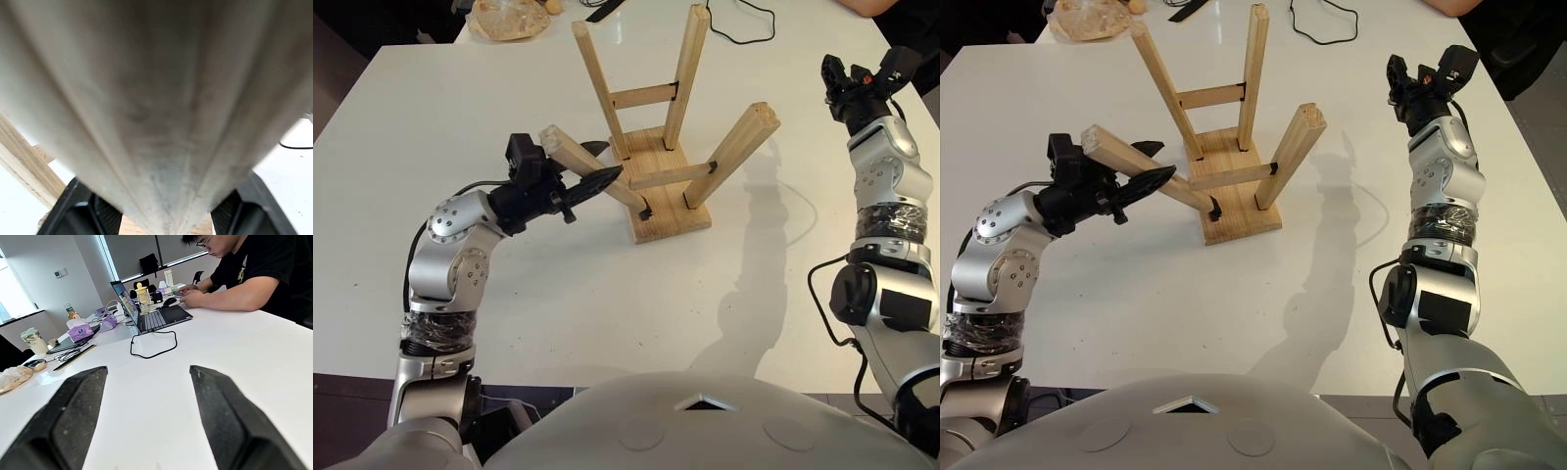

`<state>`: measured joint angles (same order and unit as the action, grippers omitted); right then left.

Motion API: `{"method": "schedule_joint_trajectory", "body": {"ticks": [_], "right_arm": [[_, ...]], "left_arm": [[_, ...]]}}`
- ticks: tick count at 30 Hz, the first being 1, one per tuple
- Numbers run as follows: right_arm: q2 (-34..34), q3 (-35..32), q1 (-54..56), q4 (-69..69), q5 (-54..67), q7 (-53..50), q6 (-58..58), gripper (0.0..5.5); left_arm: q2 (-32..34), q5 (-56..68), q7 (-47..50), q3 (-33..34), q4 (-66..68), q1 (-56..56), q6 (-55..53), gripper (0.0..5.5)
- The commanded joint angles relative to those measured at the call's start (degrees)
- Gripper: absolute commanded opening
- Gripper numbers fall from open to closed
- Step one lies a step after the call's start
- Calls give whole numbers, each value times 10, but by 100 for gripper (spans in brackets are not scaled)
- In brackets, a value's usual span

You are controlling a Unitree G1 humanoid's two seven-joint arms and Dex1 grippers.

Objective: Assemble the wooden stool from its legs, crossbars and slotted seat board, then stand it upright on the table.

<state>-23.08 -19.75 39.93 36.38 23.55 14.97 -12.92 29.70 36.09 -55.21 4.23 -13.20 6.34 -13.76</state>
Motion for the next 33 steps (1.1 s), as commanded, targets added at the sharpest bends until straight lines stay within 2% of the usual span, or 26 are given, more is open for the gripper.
{"method": "schedule_joint_trajectory", "body": {"ticks": [1,6,19,27,33], "right_arm": [[3,-4,7,-3,-2,4,4,309],[9,0,-5,-36,8,36,-3,309],[29,12,-42,-82,-4,39,-11,309],[42,24,-66,-243,69,89,-85,309],[57,58,-57,-490,188,79,-195,309]], "left_arm": [[29,6,-4,18,-22,-22,-25,204],[52,-21,-28,1,5,-9,-18,204],[103,-36,-81,-35,36,29,-37,204],[117,-54,-109,-62,95,79,-34,204],[115,-69,-100,-86,92,106,-42,203]]}}
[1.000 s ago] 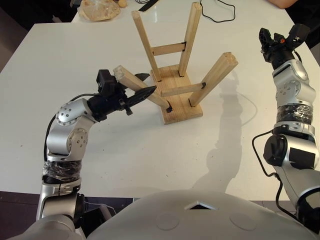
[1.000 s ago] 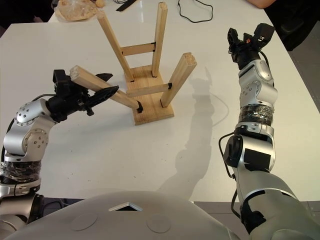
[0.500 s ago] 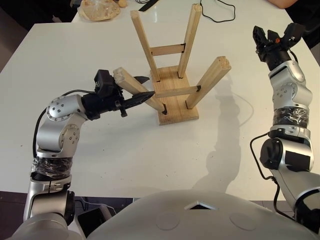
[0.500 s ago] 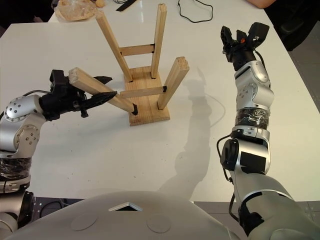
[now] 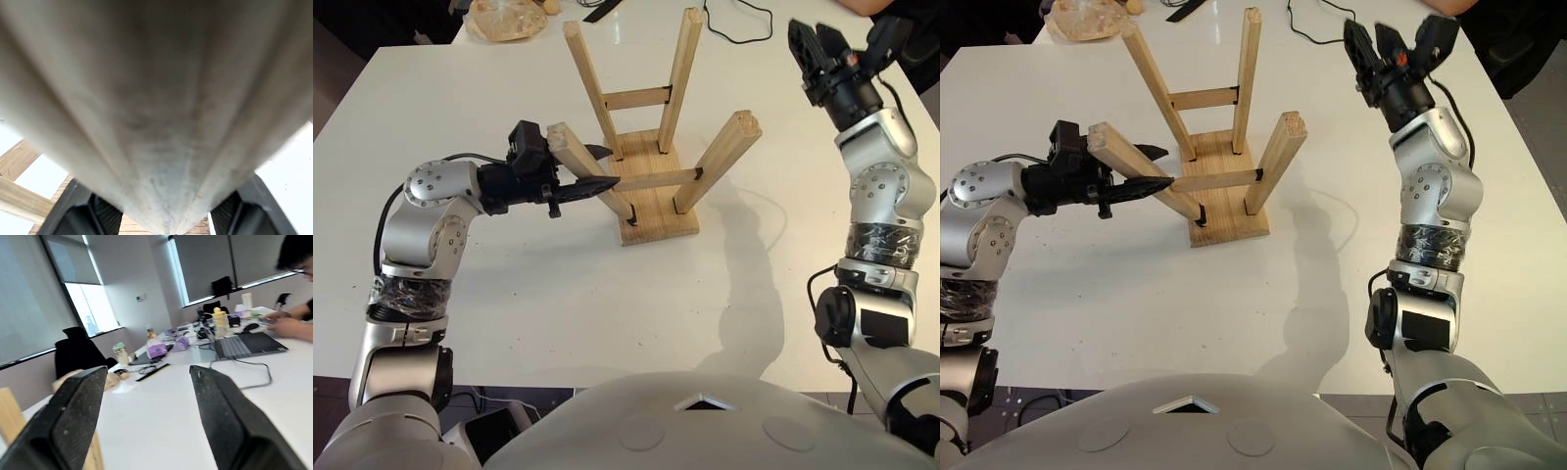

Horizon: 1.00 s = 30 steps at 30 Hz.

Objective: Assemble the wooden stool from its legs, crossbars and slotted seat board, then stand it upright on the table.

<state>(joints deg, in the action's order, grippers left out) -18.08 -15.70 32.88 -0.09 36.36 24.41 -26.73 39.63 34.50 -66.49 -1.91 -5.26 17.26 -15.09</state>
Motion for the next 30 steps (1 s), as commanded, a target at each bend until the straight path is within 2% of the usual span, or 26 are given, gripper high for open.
{"method": "schedule_joint_trajectory", "body": {"ticks": [1,3,8,11,16,22,24,26,27,28,30], "right_arm": [[6,20,15,-154,75,-21,-68,309],[-4,30,15,-216,100,-20,-83,309],[-33,60,17,-347,152,-38,-131,238],[-47,135,-15,-405,110,-42,-141,192],[-87,244,-77,-407,-33,-41,-108,118],[-81,259,-91,-402,-78,-28,-86,12],[-79,259,-92,-401,-83,-24,-84,0],[-126,428,-115,-327,-263,-25,-37,0],[-138,478,-124,-303,-317,-24,-23,0],[-136,504,-131,-286,-339,-26,-26,0],[-121,513,-129,-264,-350,-21,-30,0]], "left_arm": [[16,-52,16,-25,10,-3,-30,203],[18,-54,33,-22,-7,-12,-37,203],[21,-56,86,-13,-64,-61,-58,203],[15,-55,113,-17,-97,-76,-74,203],[15,-57,126,-26,-103,-82,-84,203],[16,-56,128,-27,-104,-83,-86,203],[16,-56,128,-27,-104,-83,-86,203],[11,-64,147,-39,-107,-70,-106,203],[10,-66,153,-42,-107,-66,-113,203],[10,-67,158,-45,-110,-64,-119,203],[11,-67,165,-44,-112,-64,-125,203]]}}
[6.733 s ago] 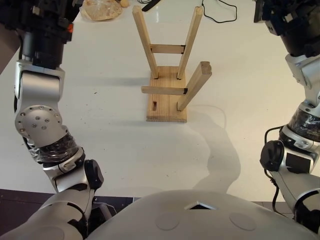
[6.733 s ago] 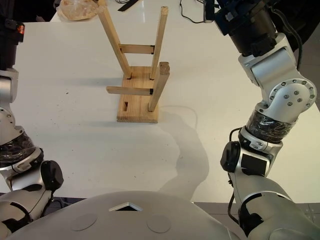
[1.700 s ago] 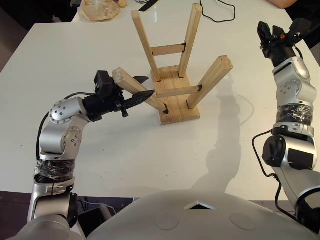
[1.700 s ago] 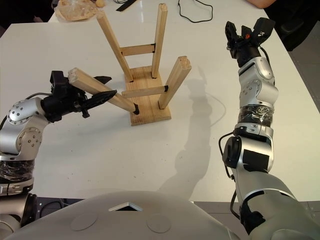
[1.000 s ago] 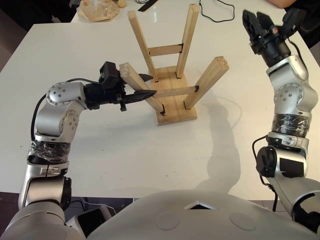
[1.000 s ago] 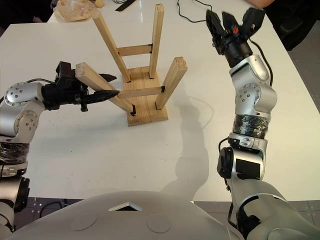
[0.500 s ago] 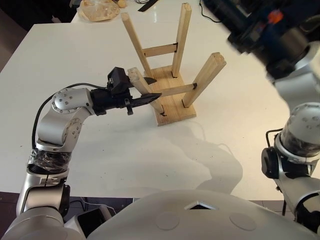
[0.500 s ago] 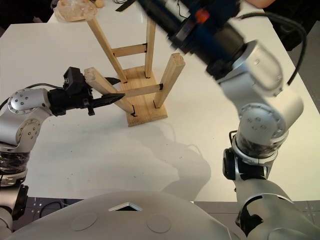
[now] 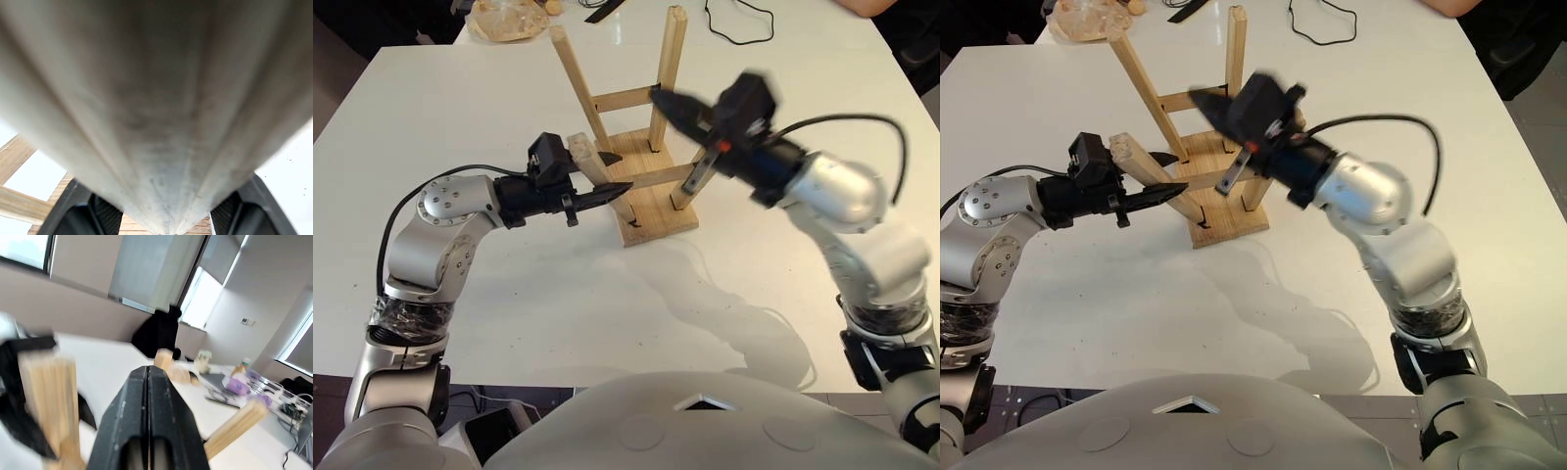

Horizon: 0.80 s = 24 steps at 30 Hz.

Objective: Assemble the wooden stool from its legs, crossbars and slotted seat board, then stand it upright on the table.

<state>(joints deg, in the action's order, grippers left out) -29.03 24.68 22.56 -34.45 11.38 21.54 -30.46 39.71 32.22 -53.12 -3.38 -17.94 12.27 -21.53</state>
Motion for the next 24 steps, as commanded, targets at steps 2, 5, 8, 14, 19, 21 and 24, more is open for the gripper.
{"method": "schedule_joint_trajectory", "body": {"ticks": [2,5,8,14,19,21,24], "right_arm": [[0,120,-18,102,-120,21,14,0],[6,126,-17,120,-139,42,11,0],[13,97,-19,105,-133,50,23,0],[109,-145,0,5,110,41,-1,0],[65,-410,109,76,338,-15,-39,0],[6,-444,102,152,273,-16,-31,0],[-67,-382,14,228,126,-9,3,0]], "left_arm": [[10,-40,38,-31,12,-15,-67,203],[9,-39,45,-35,10,-15,-72,203],[12,-39,49,-37,7,-16,-76,203],[27,-45,40,-46,14,-15,-80,203],[40,-46,22,-48,23,-18,-74,203],[45,-47,12,-47,33,-14,-69,203],[49,-49,1,-46,48,-4,-64,203]]}}
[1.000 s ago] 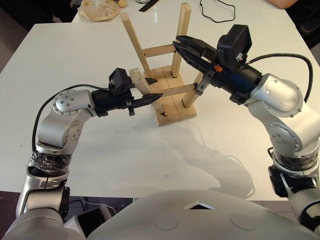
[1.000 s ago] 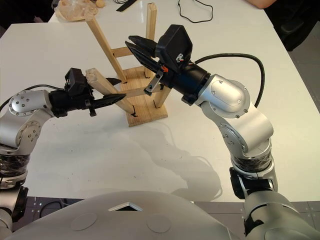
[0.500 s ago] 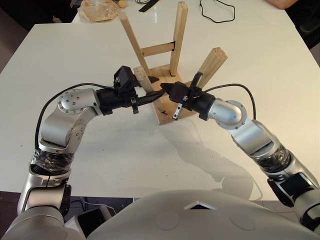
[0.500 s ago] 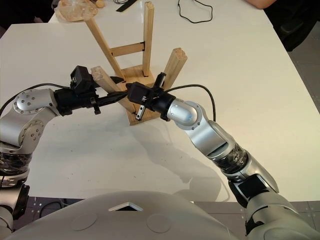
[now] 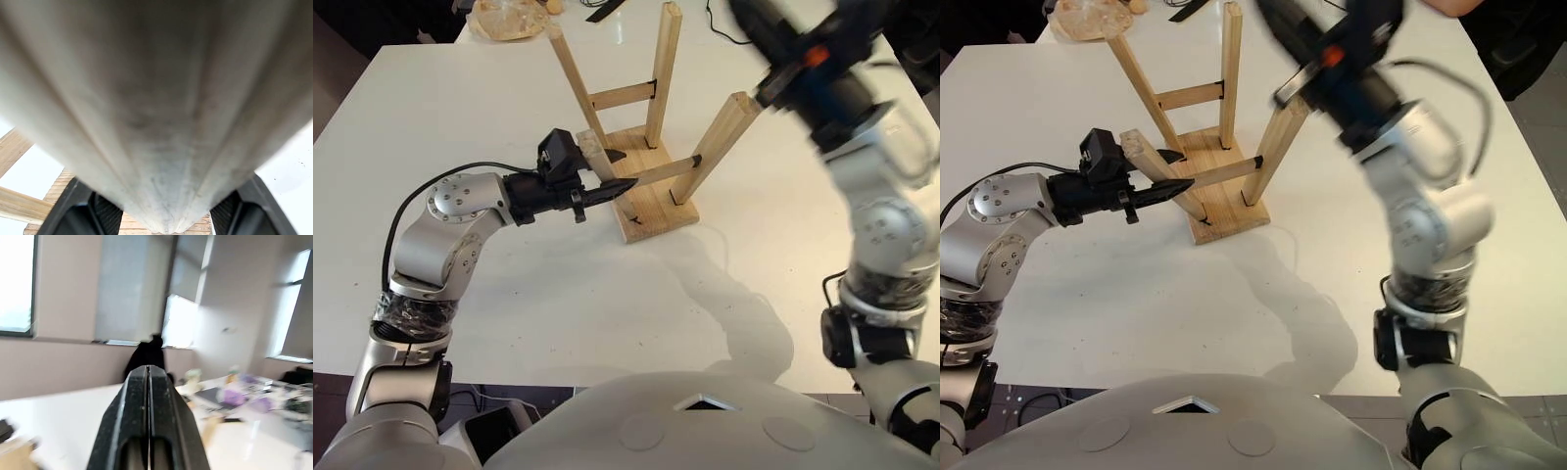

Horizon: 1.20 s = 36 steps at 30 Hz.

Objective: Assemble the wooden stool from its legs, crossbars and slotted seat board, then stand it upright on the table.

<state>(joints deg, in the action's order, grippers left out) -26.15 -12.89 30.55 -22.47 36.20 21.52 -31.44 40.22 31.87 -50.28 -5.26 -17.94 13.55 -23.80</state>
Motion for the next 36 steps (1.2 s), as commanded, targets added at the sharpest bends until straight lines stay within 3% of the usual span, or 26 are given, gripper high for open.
{"method": "schedule_joint_trajectory", "body": {"ticks": [1,5,8,11,17,21,26,36], "right_arm": [[-99,8,-97,123,-141,-12,3,0],[-44,67,-156,55,-107,-7,-61,0],[84,215,-193,-119,24,-13,-133,0],[134,268,-200,-167,64,-27,-164,0],[85,213,-195,-150,46,5,-176,0],[67,198,-192,-127,20,12,-154,0],[55,124,-164,-53,-5,26,-101,0],[6,64,-186,3,-56,60,-30,0]], "left_arm": [[44,-47,-31,-28,55,-12,-39,203],[47,-47,-45,-30,65,-8,-33,203],[41,-43,-56,-39,66,-6,-29,203],[37,-40,-66,-48,70,1,-26,203],[39,-39,-83,-38,86,-3,-7,203],[4,-40,-63,-5,112,10,55,203],[22,-12,-64,48,85,-25,46,293],[27,12,53,186,-87,-161,-47,293]]}}
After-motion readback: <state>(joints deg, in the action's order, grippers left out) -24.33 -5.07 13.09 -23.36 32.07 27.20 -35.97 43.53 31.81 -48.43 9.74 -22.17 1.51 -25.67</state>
